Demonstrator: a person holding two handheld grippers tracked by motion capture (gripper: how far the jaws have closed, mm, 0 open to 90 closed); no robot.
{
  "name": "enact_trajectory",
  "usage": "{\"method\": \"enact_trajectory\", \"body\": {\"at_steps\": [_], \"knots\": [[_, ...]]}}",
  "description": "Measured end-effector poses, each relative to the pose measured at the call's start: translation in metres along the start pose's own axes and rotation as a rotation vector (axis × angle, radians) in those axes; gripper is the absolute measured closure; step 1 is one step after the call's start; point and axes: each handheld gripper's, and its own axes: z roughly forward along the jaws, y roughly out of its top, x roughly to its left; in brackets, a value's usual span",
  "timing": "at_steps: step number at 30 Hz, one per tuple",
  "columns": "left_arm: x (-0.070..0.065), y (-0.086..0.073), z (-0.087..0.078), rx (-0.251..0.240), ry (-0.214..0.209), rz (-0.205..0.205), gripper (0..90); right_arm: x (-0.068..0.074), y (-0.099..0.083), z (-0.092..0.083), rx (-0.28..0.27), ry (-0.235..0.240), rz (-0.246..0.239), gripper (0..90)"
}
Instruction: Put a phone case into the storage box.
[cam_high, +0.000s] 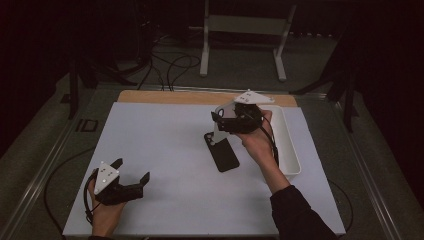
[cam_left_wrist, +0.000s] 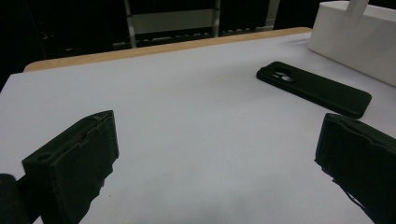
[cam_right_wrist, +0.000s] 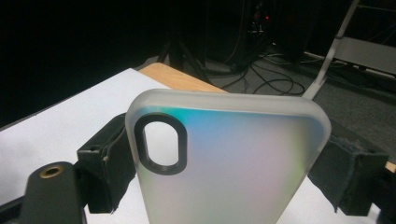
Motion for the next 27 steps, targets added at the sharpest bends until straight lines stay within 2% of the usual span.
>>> {"method": "enact_trajectory", "body": {"at_steps": [8, 20, 27], "knots": [[-0.001, 0.000, 0.000, 0.007, 0.001, 0.006, 0.0, -0.006, 0.003, -0.002, 0.002, 0.000, -0.004, 16.6], [-0.001, -0.001, 0.000, 0.010, 0.005, 0.009, 0.0, -0.018, 0.011, -0.006, -0.002, -0.043, -0.011, 16.6], [-0.001, -0.001, 0.000, 0.013, 0.004, 0.008, 0.0, -0.030, 0.012, -0.010, -0.012, -0.067, 0.025, 16.6]]}}
